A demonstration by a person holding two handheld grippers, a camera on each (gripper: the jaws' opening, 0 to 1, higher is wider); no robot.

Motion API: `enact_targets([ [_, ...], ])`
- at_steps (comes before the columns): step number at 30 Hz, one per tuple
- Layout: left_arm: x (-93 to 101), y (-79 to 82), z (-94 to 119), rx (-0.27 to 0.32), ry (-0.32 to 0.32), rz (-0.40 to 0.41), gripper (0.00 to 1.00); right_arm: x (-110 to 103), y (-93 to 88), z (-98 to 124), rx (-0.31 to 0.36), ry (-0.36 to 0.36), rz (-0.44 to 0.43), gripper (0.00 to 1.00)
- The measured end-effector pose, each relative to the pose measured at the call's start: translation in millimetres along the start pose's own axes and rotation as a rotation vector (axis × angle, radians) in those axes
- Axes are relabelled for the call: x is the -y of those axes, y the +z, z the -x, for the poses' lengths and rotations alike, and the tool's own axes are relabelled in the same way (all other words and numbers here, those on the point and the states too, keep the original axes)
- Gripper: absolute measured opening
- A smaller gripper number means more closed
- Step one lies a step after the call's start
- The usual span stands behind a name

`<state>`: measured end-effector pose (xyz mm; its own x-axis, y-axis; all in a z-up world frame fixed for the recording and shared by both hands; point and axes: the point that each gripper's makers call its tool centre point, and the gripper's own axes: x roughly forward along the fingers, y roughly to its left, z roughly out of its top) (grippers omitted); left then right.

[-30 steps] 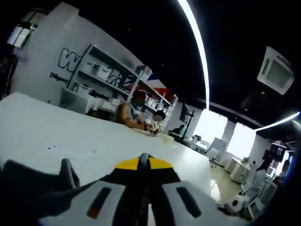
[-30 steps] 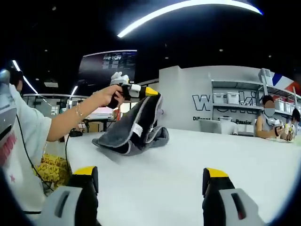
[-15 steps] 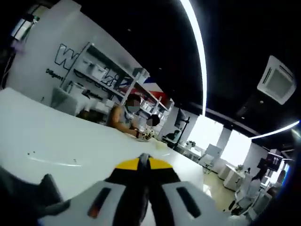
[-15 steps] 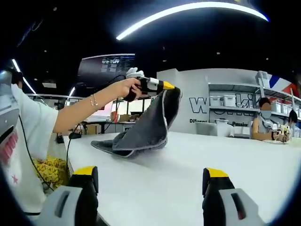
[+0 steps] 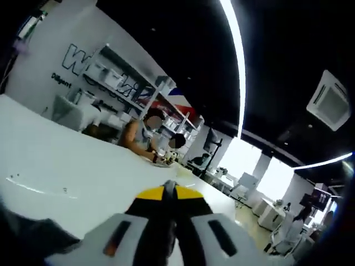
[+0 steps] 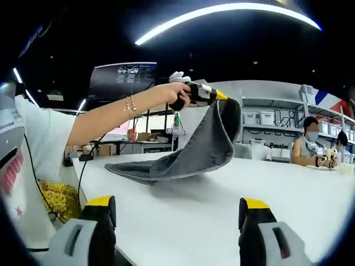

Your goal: Fold the towel on the table until its edges align and the towel forms a compact rectangular stack.

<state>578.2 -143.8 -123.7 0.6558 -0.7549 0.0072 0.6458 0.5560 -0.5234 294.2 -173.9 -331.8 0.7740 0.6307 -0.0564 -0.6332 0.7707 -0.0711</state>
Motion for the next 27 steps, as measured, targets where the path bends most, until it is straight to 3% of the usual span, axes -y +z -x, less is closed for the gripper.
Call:
enact_targets([
  [8, -3.0, -1.8, -32, 0.025, -0.008, 0.126, 0.07, 1, -5.3, 6, -0.010, -0.015, -0.012, 0.96],
  [13, 12.0, -18.3, -56, 0.010, -0.051, 0.224, 0.07, 4, -7.3, 8, -0.017, -0.026, -0.014, 0.96],
  [17, 24.8, -14.6, -77, -0.001, -0.085, 0.228, 0.07, 6, -7.6, 11, -0.021, -0.038, -0.013, 0.96],
  [20, 38.8, -21.2, -89, -0.001, -0.138, 0.268, 0.07, 7, -9.3, 13, -0.027, -0.044, -0.014, 0.95],
  [22, 45.4, -27.9, -91, -0.018, -0.154, 0.248, 0.07, 8, -10.7, 14, -0.030, -0.049, -0.016, 0.95],
  [25, 34.7, -42.9, -97, -0.027, -0.106, 0.151, 0.07, 9, -12.9, 16, -0.036, -0.055, -0.019, 0.95],
  [27, 28.0, -51.7, -104, -0.041, -0.102, 0.171, 0.07, 10, -14.2, 18, -0.039, -0.062, -0.020, 0.95],
])
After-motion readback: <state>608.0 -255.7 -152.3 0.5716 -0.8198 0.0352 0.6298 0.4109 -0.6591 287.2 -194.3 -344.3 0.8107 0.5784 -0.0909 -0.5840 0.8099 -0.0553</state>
